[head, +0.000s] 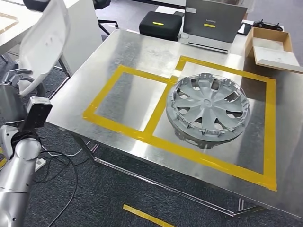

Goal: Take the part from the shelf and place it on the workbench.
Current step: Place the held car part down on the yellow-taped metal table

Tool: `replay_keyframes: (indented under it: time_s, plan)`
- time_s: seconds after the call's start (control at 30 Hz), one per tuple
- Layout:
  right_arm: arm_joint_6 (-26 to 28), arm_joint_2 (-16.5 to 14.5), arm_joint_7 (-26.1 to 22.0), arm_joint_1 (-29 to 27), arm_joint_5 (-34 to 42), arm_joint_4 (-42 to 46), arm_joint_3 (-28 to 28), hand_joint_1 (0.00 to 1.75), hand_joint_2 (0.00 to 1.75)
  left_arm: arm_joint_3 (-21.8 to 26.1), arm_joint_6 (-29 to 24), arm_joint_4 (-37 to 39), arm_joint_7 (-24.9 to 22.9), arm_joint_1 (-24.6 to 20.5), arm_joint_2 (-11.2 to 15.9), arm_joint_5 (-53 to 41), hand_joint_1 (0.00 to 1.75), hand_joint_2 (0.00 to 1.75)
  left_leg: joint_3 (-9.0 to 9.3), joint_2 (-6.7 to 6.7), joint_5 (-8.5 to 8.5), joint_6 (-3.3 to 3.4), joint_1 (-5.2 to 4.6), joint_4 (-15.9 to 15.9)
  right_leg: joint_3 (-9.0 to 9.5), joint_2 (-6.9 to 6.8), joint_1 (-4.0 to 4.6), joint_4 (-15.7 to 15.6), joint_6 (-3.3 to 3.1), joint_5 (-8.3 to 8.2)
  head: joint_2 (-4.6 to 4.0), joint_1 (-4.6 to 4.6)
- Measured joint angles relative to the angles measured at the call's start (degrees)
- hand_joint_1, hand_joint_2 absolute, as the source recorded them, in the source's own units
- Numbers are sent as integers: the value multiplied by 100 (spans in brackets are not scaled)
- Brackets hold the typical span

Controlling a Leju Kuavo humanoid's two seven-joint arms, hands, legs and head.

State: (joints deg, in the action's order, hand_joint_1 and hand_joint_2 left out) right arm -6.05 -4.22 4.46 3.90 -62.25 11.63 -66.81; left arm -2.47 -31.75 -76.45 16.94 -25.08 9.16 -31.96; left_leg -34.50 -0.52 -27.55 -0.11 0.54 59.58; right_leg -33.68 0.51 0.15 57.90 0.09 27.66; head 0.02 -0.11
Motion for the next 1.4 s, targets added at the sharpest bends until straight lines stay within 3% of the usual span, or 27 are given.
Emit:
replay_keyframes:
  time_s: [0.07, 0.13, 0.2, 0.23, 0.33, 0.4, 0.53, 0.57, 0.63, 0.7, 0.73, 0.77, 0.8, 0.87, 0.9, 1.03, 1.1, 1.17, 1.2, 1.23, 1.27, 1.33, 1.4]
  plan:
    - [-16, 1, 2, 5, 0, 1, -3, 0, 175, -132, 331, 268, -92, -149, 111, -93, 175, 175, -140, 9, -204, -55, 5, 328, 44, -10, -30, -61, -58, -31, 0, -14]
    - [-39, 2, 2, 8, 0, 2, -9, 0, 175, -279, 588, 604, -150, -293, 213, -186, 175, 175, -464, 13, -526, -96, 17, 1030, 60, -14, -29, -66, -86, -24, 0, -25]
    - [-58, 3, 3, 6, -1, 2, -19, 0, 175, -419, 765, 940, -189, -383, 301, -285, 175, 175, -696, 14, -614, -123, 34, 1480, 73, -6, -30, -60, -94, -11, 0, -25]
    - [-64, 4, 4, 4, -1, 2, -22, 0, 175, -486, 833, 1104, -202, -434, 345, -346, 175, 175, -677, 15, -494, -130, 43, 1404, 81, 1, -31, -53, -91, -2, 0, -26]
    - [-72, 5, 11, 5, -3, 2, -30, 0, 175, -696, 1061, 1661, -244, -706, 495, -559, 175, 175, -237, 33, 59, -124, 53, 385, 95, 16, -24, 4, -32, 58, 0, -24]
    - [-73, 7, 21, 12, -4, 2, -37, 0, 175, -831, 1241, 2076, -264, -912, 595, -687, 175, 175, -90, 36, 120, -80, 34, 36, 65, 21, -11, 40, 27, 83, 0, -19]
    - [-80, 25, 43, 8, -4, 3, -48, 0, 175, -1032, 1395, 2864, -266, -1170, 751, -915, 175, 175, -76, 34, 119, 57, 31, -29, -23, 14, -27, 154, 136, 185, 0, -2]
    - [-85, 32, 46, 10, -4, 3, -56, 0, 175, -1074, 1399, 3031, -268, -1223, 772, -971, 175, 175, -71, 37, 127, 86, 41, -42, -137, 7, -31, 373, 158, 308, 0, 10]
    - [-93, 35, 49, 10, -4, 2, -74, 0, 175, -1156, 1401, 3345, -275, -1300, 805, -1074, 175, 175, -74, 41, 125, 124, 40, -44, -516, -6, -38, 1116, 187, 632, 0, 36]
    - [-94, 36, 48, 0, -9, 2, -86, 0, 175, -1235, 1416, 3632, -297, -1325, 825, -1178, 175, 175, -74, 42, 120, 132, 34, -43, -829, -6, -39, 1665, 197, 753, 0, 38]
    - [-94, 37, 43, -4, -13, 2, -90, 0, 175, -1272, 1424, 3760, -313, -1330, 833, -1235, 175, 175, -72, 40, 118, 132, 32, -42, -850, -6, -39, 1643, 194, 659, 0, 39]
    - [-94, 39, 34, -4, -17, 3, -95, 0, 175, -1307, 1430, 3870, -331, -1337, 837, -1295, 175, 175, -69, 38, 116, 129, 32, -42, -755, -7, -39, 1388, 182, 472, 0, 39]
    - [-94, 42, 25, 0, -20, 3, -99, 0, 175, -1340, 1428, 3970, -344, -1347, 842, -1350, 175, 175, -65, 34, 112, 122, 33, -41, -579, -7, -39, 982, 164, 252, 0, 40]
    - [-95, 49, 11, 16, -23, 4, -108, 0, 175, -1400, 1412, 4142, -355, -1377, 851, -1434, 175, 175, -73, 25, 103, 86, 14, -35, -230, -3, -30, 278, 127, 5, 0, 36]
    - [-96, 52, 9, 19, -24, 4, -113, 0, 175, -1428, 1403, 4222, -354, -1389, 856, -1468, 175, 175, -78, 21, 104, 57, 6, -35, -142, 2, -23, 113, 110, -21, 0, 33]
    - [-107, 52, 11, 9, -27, 3, -126, 0, 175, -1531, 1368, 4446, -324, -1397, 865, -1571, 175, 175, -97, 20, 55, -70, 24, 13, -86, 10, -23, 29, -5, -45, 0, 22]
    - [-112, 52, 13, 14, -32, 4, -127, 0, 175, -1563, 1305, 4528, -237, -1401, 863, -1588, 175, 175, -292, 25, -214, -112, 31, 472, -56, 3, -40, -4, -66, -60, 0, 8]
    - [-115, 53, 13, 16, -42, 4, -128, 0, 175, -1592, 1210, 4607, -114, -1381, 845, -1588, 175, 175, -628, 26, -531, -135, 32, 1211, -43, 1, -32, -3, -94, -50, 0, 2]
    - [-115, 54, 11, 15, -50, 4, -128, 0, 175, -1605, 1156, 4636, -51, -1357, 829, -1588, 175, 175, -740, 26, -584, -139, 33, 1447, -36, 2, -29, -1, -98, -45, 0, 2]
    - [-116, 54, 8, 14, -61, 4, -128, 0, 175, -1616, 1101, 4658, 13, -1335, 808, -1590, 175, 175, -767, 27, -534, -136, 34, 1491, -31, 4, -27, 3, -100, -41, 0, 2]
    - [-119, 55, 2, 14, -73, 4, -127, 0, 175, -1624, 1039, 4673, 81, -1322, 783, -1599, 175, 175, -685, 27, -380, -126, 33, 1308, -23, 6, -26, 8, -96, -35, 0, 1]
    - [-126, 55, -12, 20, -94, 4, -126, 0, 175, -1641, 931, 4687, 192, -1334, 728, -1629, 175, 175, -329, 29, -5, -87, 26, 560, -12, 8, -19, 23, -70, -15, 0, 2]
    - [-136, 55, -29, 28, -111, 4, -126, 0, 175, -1671, 875, 4688, 261, -1362, 661, -1686, 175, 175, -87, 27, 138, -49, 5, 35, -28, 9, -5, 44, -22, 1, 0, 8]
